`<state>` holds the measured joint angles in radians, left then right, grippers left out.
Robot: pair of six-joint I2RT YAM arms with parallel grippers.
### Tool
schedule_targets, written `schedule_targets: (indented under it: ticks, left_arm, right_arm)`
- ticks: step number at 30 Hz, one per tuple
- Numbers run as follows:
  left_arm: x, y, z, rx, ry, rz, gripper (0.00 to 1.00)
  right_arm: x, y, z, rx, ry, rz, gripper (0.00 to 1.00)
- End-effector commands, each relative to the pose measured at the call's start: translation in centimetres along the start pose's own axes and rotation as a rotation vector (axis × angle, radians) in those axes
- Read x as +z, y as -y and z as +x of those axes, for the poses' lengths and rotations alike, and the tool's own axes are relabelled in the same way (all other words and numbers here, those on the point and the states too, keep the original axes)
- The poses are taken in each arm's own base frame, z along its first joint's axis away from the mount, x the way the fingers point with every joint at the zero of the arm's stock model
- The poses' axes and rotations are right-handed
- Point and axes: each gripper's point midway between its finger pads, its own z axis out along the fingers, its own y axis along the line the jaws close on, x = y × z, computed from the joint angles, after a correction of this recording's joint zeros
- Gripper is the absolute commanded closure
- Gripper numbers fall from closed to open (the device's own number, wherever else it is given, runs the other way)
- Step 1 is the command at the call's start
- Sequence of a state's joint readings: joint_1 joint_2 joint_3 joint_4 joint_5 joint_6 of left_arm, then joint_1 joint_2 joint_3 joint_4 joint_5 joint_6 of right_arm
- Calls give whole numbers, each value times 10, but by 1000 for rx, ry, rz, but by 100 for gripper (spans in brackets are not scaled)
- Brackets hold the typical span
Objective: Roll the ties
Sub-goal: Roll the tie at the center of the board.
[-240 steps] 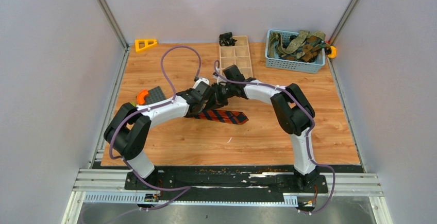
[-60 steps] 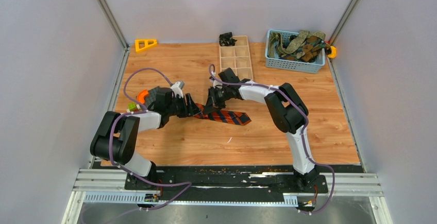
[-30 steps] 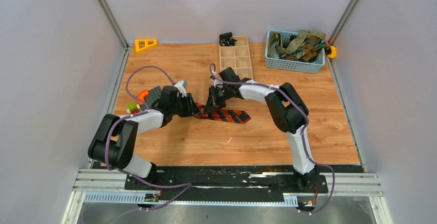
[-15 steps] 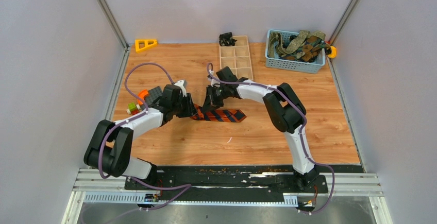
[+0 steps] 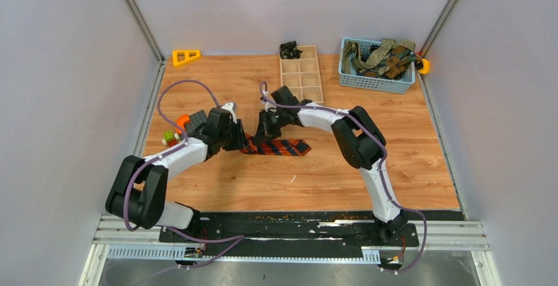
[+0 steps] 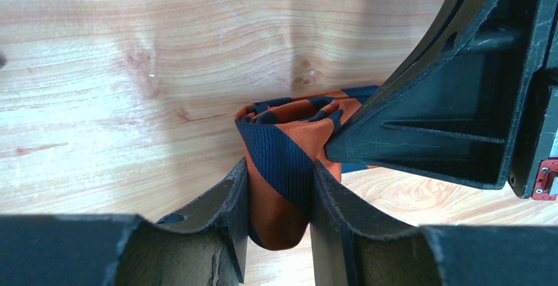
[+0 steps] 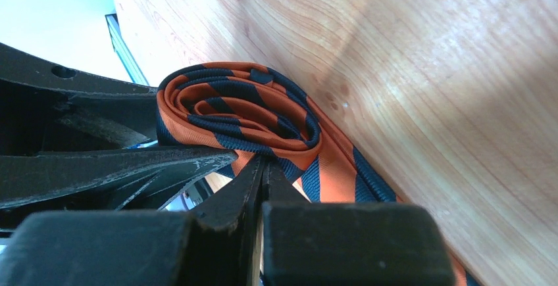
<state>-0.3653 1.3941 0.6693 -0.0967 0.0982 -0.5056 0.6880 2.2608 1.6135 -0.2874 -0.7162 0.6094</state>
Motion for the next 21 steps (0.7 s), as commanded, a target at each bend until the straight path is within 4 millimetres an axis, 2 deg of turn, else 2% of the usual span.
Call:
schedule_targets:
  ticks: [1,7,12,16,21]
  left_arm:
    - [-13,7,-25,46,66,-10,76]
    - [-21,-2,-28,98,69,-92,77]
    - [-25,-8,-32,158,77,-167,78]
    - [-27,-11,-34,204,84,-225,79]
    - [-27,-14,-36,260,88,-300,81]
  right_arm:
    - [15,-15,-3,-32,0,-24,100]
    - [22,-30,1,-54,-17,-46,100]
    - [17,-35,2,-64,-14,-48,100]
    - [8,-36,1,-71,-5,-44,100]
    - [-14,-35,-5,-72,32,-38,100]
